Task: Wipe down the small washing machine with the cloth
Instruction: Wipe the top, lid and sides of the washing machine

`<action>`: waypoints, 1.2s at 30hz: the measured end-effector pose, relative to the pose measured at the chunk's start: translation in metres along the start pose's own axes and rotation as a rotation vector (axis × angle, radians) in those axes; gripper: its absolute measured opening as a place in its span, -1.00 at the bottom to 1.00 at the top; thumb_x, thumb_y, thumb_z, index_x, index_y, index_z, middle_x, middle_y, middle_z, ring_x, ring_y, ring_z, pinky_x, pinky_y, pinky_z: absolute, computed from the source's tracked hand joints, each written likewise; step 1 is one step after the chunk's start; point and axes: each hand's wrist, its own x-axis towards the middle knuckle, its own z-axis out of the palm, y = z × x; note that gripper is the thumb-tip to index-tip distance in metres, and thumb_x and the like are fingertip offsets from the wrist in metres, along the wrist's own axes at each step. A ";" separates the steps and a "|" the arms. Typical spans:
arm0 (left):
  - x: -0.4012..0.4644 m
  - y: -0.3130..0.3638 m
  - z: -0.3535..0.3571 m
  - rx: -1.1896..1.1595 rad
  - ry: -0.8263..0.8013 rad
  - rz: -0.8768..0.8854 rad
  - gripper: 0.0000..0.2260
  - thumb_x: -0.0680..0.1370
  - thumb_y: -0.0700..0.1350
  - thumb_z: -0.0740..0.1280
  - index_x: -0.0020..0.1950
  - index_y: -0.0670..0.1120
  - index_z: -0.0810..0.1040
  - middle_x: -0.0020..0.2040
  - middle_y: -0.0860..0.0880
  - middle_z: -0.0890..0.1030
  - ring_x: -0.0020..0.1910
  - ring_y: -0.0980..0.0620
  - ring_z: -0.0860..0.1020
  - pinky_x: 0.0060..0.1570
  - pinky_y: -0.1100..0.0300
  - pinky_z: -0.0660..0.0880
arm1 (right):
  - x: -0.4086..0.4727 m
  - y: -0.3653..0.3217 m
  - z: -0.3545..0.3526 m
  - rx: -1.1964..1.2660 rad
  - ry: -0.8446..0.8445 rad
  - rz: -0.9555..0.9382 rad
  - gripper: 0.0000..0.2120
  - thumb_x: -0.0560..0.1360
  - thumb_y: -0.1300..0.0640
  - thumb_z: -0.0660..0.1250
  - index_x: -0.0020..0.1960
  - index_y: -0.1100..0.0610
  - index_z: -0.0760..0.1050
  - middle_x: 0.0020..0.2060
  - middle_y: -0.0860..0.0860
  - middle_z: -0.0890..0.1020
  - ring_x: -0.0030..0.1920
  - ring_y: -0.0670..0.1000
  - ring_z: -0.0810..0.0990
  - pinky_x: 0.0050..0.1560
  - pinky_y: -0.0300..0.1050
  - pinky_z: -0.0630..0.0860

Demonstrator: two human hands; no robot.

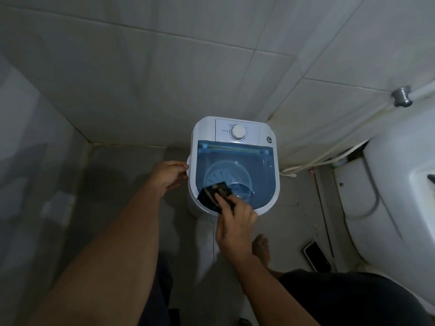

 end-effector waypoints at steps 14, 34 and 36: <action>0.003 0.000 -0.002 -0.016 -0.006 -0.016 -0.90 0.53 -0.12 0.42 0.04 -0.05 0.63 -0.13 0.00 0.69 -0.18 0.07 0.64 0.11 0.06 0.53 | 0.029 0.074 -0.049 -0.026 -0.010 0.133 -0.52 0.54 0.14 0.26 0.45 0.03 0.42 0.28 0.13 0.44 0.19 0.17 0.44 0.15 0.13 0.37; 0.002 0.001 -0.005 0.022 -0.017 -0.016 -0.79 0.51 -0.11 0.45 0.12 -0.11 0.66 0.10 -0.13 0.71 -0.06 0.00 0.66 0.14 0.06 0.55 | 0.003 -0.002 0.006 -0.103 -0.163 -0.281 -0.46 0.43 0.16 0.33 0.42 -0.03 0.45 0.24 0.15 0.52 0.14 0.19 0.48 0.09 0.13 0.35; 0.001 0.002 -0.005 0.032 -0.012 -0.020 -0.83 0.51 -0.11 0.44 0.08 -0.10 0.67 0.11 -0.14 0.71 -0.09 0.01 0.67 0.19 0.04 0.55 | 0.005 -0.013 0.010 -0.107 -0.220 -0.345 -0.39 0.37 0.17 0.35 0.42 -0.06 0.44 0.25 0.13 0.51 0.11 0.19 0.50 0.08 0.13 0.35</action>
